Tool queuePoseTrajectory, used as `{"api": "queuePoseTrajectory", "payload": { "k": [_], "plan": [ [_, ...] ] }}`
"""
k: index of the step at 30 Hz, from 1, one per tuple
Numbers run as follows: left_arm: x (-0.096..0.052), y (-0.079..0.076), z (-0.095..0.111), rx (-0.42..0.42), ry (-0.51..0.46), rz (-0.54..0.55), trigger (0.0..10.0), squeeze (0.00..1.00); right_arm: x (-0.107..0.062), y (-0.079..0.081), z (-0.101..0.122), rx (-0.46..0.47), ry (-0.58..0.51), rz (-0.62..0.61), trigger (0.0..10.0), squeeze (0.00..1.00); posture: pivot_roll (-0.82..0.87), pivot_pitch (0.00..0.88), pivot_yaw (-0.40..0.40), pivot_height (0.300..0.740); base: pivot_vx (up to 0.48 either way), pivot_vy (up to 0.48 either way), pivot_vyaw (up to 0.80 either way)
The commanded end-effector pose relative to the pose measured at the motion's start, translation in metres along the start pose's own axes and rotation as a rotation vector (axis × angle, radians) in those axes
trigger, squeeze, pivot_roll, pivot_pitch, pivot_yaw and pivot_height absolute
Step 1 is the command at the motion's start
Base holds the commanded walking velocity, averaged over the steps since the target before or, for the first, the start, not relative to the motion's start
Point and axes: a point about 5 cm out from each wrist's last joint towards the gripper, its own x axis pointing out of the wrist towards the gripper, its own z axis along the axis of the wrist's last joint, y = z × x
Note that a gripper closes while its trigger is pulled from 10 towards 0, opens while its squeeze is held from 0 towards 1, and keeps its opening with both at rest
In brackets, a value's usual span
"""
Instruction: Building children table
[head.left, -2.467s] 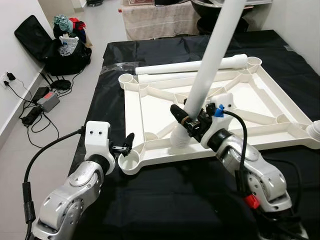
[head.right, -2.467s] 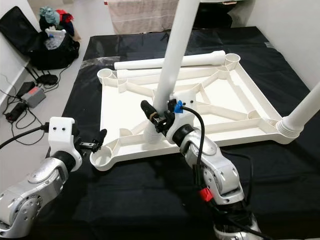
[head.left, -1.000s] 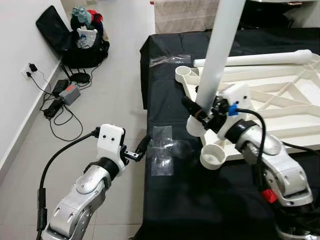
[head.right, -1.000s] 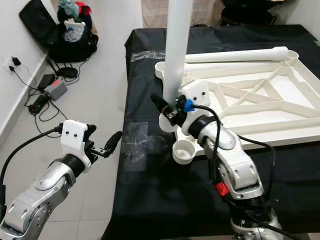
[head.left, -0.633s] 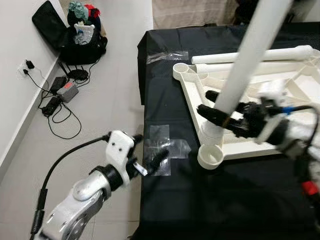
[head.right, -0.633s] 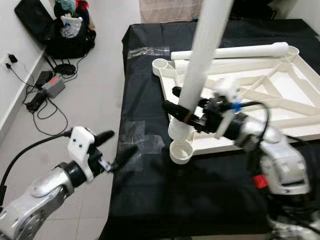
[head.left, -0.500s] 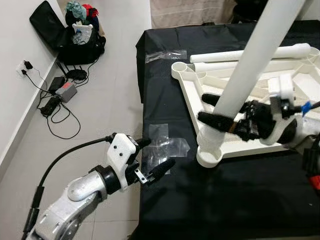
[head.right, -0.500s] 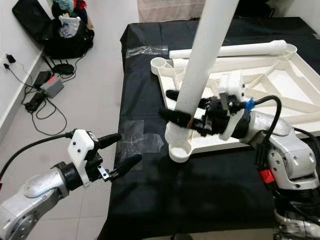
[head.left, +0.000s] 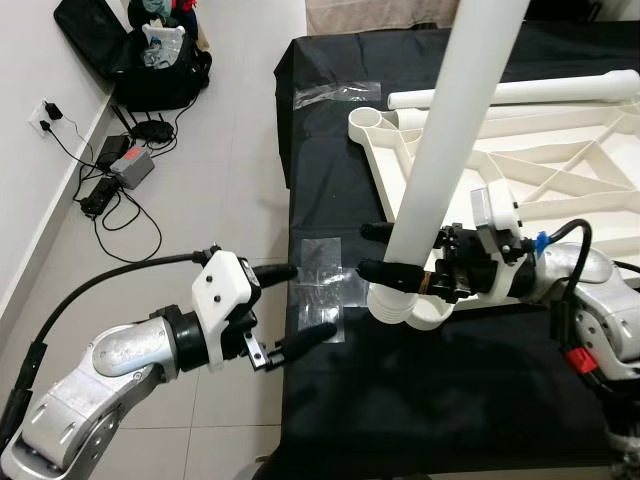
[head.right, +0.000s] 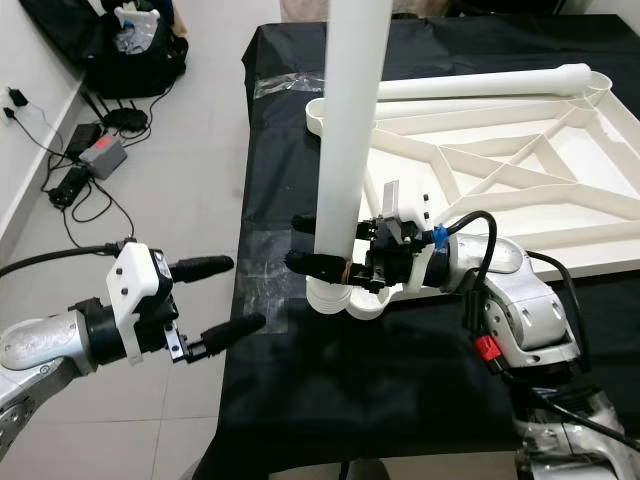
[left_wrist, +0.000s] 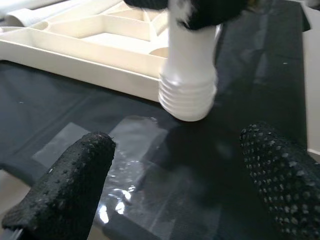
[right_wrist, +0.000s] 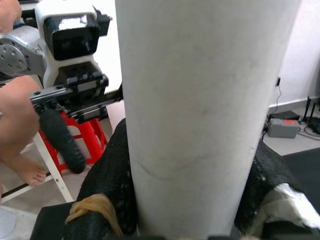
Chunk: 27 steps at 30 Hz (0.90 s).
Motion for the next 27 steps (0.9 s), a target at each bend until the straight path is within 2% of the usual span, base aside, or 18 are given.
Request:
{"api": "queuePoseTrajectory", "payload": {
  "k": [1,2,3,8,13,17,21,27],
  "plan": [
    [-0.002,-0.007,0.000,-0.019,0.011,-0.038,10.0,0.00,-0.009,-0.001,0.008,-0.019,-0.023,0.008,10.0,0.00,0.03,0.328,0.028,0.740,0.000,0.000,0.00],
    [-0.002,-0.007,0.000,-0.019,0.011,-0.038,10.0,0.00,-0.009,-0.001,0.008,-0.019,-0.023,0.008,10.0,0.00,0.03,0.328,0.028,0.740,0.000,0.000,0.00],
    [-0.004,-0.009,-0.001,-0.026,0.020,-0.049,10.0,0.00,-0.018,-0.002,0.013,-0.036,-0.014,0.001,10.0,0.00,0.03,0.328,0.030,0.740,0.000,0.000,0.00],
    [-0.004,-0.010,-0.002,-0.030,0.025,-0.051,10.0,0.00,-0.026,0.000,0.017,-0.047,-0.007,-0.001,10.0,0.00,0.03,0.332,0.035,0.740,0.000,0.000,0.00],
    [-0.002,-0.011,-0.002,-0.033,0.020,-0.051,10.0,0.00,-0.024,0.007,0.012,-0.047,0.015,0.015,10.0,0.00,0.03,0.333,0.041,0.740,0.000,0.000,0.00],
    [0.000,-0.012,-0.001,-0.034,0.013,-0.058,10.0,0.00,-0.014,0.011,0.000,-0.067,0.057,0.001,10.0,0.00,0.03,0.335,0.049,0.740,0.000,0.000,0.00],
    [-0.001,-0.013,0.002,-0.032,0.015,-0.070,10.0,0.00,-0.018,0.005,0.000,-0.090,0.056,-0.056,10.0,0.00,0.04,0.336,0.055,0.740,0.000,0.000,0.00],
    [0.002,-0.015,0.002,-0.038,0.014,-0.073,10.0,0.00,-0.022,0.006,0.003,-0.089,0.062,-0.045,10.0,0.00,0.04,0.334,0.058,0.740,0.000,0.000,0.00]
  ]
}}
